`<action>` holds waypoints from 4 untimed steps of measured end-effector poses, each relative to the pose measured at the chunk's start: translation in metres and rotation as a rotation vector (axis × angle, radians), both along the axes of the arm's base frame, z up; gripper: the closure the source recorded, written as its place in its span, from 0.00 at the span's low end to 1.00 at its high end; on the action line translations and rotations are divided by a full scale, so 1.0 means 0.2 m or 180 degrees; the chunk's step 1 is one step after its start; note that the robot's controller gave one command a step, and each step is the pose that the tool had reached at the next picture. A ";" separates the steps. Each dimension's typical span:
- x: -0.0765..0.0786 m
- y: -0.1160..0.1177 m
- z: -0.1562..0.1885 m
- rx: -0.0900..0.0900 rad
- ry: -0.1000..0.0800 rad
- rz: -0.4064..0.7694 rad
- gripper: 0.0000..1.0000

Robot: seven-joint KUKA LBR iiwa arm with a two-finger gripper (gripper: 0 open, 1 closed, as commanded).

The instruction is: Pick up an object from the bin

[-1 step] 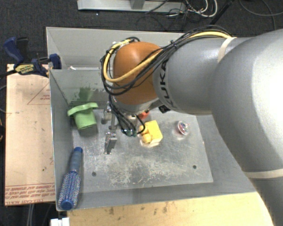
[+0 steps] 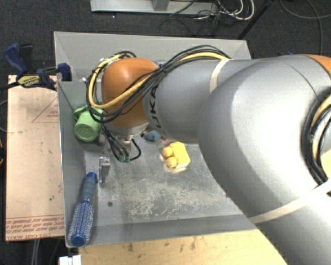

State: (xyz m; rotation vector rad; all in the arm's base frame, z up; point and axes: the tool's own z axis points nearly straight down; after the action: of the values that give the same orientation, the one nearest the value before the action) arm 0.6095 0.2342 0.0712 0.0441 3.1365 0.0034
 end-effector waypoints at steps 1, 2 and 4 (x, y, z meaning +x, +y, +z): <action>-0.02 0.07 0.02 -0.0032 -0.0016 -0.0185 0.00; -0.32 0.08 0.19 -0.0002 0.0021 -0.0409 0.00; -0.30 0.06 0.01 -0.0002 0.0017 -0.0860 0.00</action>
Offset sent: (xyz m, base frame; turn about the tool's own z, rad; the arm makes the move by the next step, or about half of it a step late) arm -0.0083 0.0179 -0.0012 0.0609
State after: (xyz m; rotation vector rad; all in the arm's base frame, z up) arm 0.5497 0.2468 0.0738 0.4670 3.1070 0.0014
